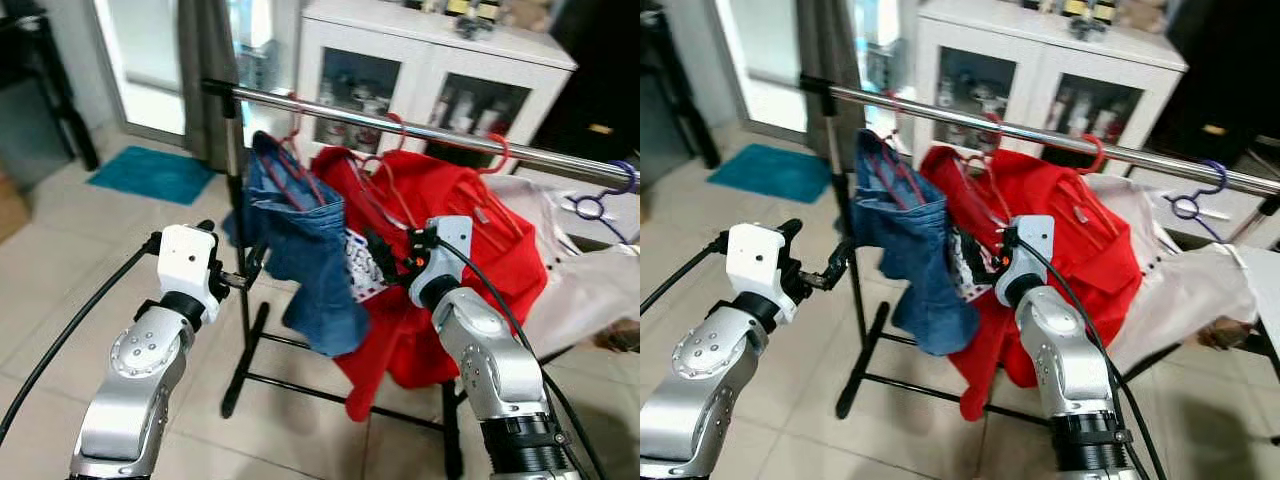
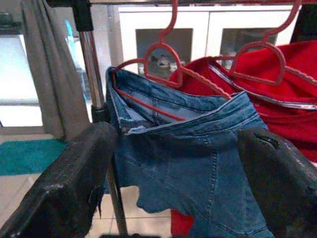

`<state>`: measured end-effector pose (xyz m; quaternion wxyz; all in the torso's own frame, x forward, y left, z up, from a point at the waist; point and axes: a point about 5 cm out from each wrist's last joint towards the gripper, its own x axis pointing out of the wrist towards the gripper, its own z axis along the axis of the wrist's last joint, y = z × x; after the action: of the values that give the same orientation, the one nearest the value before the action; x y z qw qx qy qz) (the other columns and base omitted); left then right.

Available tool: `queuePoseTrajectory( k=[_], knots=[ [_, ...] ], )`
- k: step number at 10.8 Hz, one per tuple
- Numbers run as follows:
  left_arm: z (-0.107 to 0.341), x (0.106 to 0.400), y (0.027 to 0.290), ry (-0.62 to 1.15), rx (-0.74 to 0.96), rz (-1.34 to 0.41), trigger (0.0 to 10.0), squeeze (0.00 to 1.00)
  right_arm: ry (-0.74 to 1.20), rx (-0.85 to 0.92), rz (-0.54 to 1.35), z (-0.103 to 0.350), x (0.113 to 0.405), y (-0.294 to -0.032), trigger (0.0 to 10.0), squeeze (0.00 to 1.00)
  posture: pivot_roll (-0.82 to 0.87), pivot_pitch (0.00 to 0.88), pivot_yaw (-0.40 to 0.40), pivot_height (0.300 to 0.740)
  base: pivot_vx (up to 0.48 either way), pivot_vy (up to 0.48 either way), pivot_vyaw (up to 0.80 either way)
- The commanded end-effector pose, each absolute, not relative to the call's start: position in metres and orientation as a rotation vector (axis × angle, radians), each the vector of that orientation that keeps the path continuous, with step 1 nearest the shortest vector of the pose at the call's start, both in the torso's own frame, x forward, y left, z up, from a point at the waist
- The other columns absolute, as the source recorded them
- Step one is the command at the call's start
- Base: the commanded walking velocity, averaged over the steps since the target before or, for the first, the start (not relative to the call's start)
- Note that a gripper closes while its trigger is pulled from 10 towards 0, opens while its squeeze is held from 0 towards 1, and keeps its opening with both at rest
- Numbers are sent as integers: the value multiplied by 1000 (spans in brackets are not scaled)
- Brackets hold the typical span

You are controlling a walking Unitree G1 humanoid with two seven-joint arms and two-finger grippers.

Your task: Hang hanger

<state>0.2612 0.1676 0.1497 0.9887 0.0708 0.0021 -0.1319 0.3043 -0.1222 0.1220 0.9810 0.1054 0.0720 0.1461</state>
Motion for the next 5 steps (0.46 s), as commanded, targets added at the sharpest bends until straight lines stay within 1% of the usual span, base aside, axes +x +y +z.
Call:
queuePoseTrajectory(
  k=[1, 3, 5],
  knots=[
    [152, 260, 166, -9, 159, -275, 10000, 0, 109, 212, 263, 129, 305, -128, 10000, 0, 31, 0, -103, 740, 0, 0, 0],
    [153, 260, 167, -16, 165, -278, 10000, 0, 109, 241, 232, 129, 305, -133, 10000, 0, 29, 0, -99, 740, 244, 0, 0],
    [155, 260, 168, -30, 157, -281, 10000, 0, 114, 247, 240, 129, 304, -131, 10000, 0, 30, 0, -103, 740, 302, 0, -800]
  ],
)
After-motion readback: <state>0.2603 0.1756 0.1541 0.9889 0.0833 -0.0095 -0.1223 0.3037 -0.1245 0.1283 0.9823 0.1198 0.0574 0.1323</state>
